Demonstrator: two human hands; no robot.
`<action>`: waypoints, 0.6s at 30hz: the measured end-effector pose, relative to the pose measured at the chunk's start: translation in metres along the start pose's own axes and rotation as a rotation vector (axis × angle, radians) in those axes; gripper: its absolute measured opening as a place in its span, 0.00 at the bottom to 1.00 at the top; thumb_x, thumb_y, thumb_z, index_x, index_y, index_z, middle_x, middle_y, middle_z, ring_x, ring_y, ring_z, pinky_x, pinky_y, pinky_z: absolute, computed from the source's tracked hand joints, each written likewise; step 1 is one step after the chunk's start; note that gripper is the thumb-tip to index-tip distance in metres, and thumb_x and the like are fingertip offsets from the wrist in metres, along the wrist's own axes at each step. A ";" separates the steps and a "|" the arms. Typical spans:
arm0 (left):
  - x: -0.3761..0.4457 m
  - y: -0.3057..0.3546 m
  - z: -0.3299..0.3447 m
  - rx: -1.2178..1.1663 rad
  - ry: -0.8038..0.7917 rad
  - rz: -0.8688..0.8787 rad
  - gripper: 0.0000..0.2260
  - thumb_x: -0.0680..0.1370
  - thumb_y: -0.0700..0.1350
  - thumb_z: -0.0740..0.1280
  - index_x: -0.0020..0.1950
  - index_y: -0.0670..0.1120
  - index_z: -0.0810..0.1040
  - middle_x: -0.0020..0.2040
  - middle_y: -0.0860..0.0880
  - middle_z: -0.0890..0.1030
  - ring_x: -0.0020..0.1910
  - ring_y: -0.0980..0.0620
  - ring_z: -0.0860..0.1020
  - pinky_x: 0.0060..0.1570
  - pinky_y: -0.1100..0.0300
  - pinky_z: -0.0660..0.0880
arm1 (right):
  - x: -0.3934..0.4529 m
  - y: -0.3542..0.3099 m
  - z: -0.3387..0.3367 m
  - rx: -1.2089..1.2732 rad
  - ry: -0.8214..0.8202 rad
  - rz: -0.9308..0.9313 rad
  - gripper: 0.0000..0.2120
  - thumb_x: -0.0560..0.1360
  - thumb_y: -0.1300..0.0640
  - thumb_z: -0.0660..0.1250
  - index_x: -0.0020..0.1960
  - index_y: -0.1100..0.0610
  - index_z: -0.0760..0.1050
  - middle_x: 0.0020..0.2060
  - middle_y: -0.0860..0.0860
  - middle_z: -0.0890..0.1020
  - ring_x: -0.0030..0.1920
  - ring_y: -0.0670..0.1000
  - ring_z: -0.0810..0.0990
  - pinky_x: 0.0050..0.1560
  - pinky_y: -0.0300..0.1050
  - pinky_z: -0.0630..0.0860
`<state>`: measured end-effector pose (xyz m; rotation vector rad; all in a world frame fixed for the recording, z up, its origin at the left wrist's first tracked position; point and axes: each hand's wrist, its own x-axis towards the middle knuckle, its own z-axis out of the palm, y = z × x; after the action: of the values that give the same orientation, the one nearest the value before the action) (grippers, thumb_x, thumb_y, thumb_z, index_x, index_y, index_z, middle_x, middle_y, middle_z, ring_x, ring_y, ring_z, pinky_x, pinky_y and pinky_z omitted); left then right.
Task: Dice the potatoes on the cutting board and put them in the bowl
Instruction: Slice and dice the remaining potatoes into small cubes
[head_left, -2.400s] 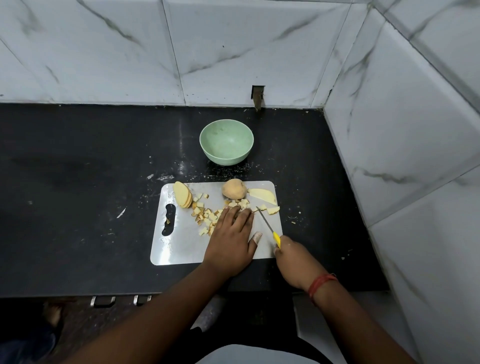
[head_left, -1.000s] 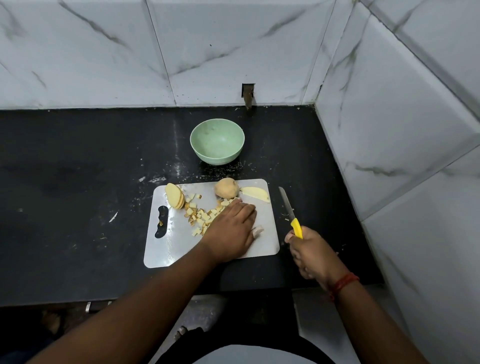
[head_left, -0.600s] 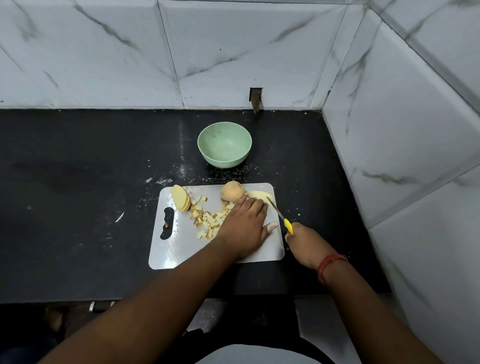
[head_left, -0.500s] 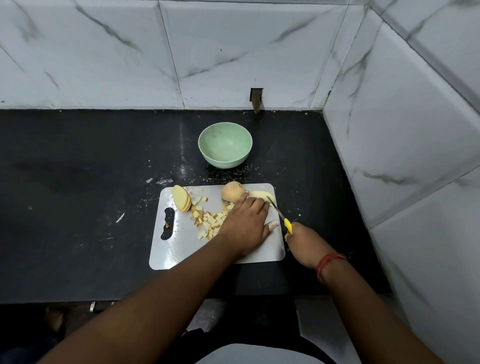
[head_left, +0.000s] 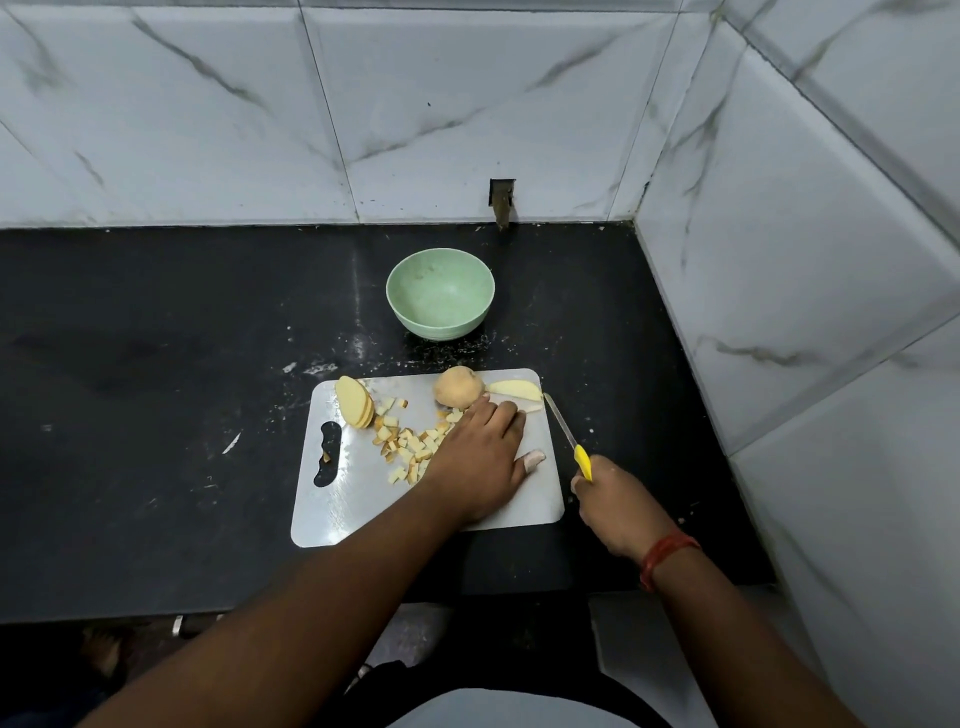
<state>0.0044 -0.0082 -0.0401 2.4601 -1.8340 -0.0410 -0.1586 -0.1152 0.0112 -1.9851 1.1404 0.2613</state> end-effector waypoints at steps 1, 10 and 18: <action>-0.003 -0.001 0.002 0.004 0.006 0.000 0.35 0.84 0.63 0.44 0.78 0.40 0.68 0.69 0.44 0.71 0.72 0.40 0.67 0.81 0.47 0.54 | -0.002 0.002 0.001 -0.011 -0.006 0.006 0.08 0.80 0.54 0.57 0.50 0.58 0.71 0.40 0.55 0.77 0.38 0.54 0.75 0.41 0.49 0.72; -0.023 -0.004 0.015 0.034 0.094 0.011 0.32 0.85 0.61 0.49 0.75 0.38 0.72 0.71 0.41 0.75 0.72 0.42 0.71 0.79 0.46 0.59 | -0.001 -0.016 0.008 -0.165 -0.028 0.018 0.07 0.81 0.58 0.55 0.52 0.60 0.70 0.46 0.59 0.79 0.45 0.58 0.78 0.40 0.43 0.70; -0.022 -0.004 0.012 0.007 0.066 -0.015 0.33 0.86 0.62 0.45 0.79 0.40 0.68 0.74 0.43 0.72 0.74 0.44 0.67 0.81 0.48 0.54 | -0.008 -0.007 0.014 -0.270 -0.084 0.040 0.03 0.82 0.59 0.55 0.50 0.58 0.66 0.41 0.54 0.74 0.40 0.53 0.73 0.32 0.40 0.65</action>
<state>0.0015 0.0132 -0.0532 2.4495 -1.7926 0.0453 -0.1547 -0.0979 0.0100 -2.1636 1.1398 0.5392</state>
